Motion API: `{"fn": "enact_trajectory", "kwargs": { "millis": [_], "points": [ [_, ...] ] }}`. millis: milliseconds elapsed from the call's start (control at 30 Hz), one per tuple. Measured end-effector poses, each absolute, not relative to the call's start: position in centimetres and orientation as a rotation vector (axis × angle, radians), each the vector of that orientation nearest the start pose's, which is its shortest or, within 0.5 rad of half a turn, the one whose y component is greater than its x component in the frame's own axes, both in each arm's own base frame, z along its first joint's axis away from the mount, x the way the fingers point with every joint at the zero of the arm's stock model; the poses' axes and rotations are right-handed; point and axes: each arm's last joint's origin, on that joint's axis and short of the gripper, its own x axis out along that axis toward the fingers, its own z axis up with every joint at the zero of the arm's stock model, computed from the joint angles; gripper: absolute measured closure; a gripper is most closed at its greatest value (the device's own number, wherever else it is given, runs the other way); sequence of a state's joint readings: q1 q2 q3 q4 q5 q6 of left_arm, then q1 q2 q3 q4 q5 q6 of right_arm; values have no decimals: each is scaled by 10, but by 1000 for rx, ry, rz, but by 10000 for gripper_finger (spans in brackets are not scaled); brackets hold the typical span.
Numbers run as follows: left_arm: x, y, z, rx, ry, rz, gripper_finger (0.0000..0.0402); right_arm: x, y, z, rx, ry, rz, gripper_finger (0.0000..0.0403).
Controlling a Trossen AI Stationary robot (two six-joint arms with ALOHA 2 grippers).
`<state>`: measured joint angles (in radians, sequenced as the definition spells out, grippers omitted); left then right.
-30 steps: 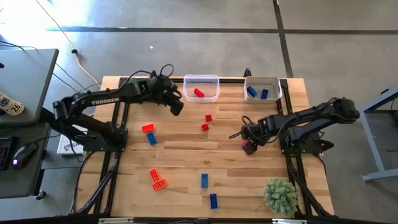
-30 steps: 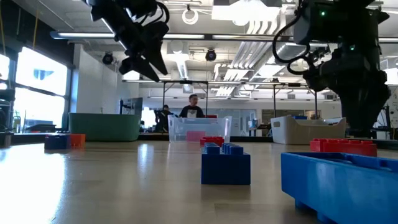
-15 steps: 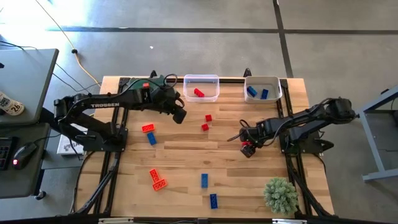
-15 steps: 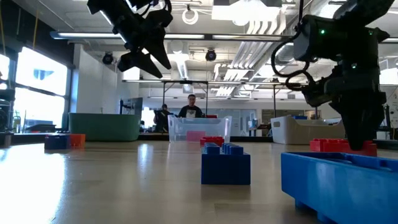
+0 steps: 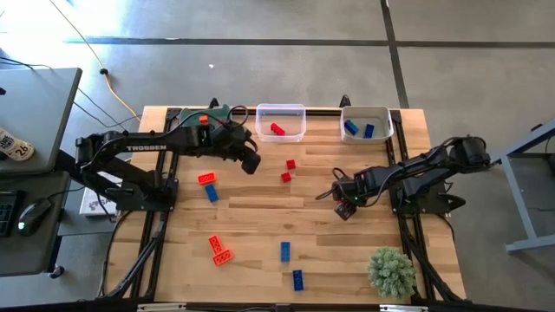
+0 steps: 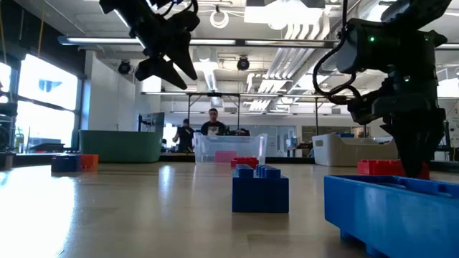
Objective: Sort & place blocks by color
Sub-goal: Put the red game piece into the transparent bin
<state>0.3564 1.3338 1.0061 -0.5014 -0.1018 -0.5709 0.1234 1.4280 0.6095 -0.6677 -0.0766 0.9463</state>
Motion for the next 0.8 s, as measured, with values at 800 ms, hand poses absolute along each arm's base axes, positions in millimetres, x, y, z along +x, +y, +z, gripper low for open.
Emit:
{"fn": "enact_trajectory", "kwargs": {
  "millis": [800],
  "points": [
    [235,149,270,-345,718,700,229,279,-35,238,795,952,-466,291]
  ]
}}
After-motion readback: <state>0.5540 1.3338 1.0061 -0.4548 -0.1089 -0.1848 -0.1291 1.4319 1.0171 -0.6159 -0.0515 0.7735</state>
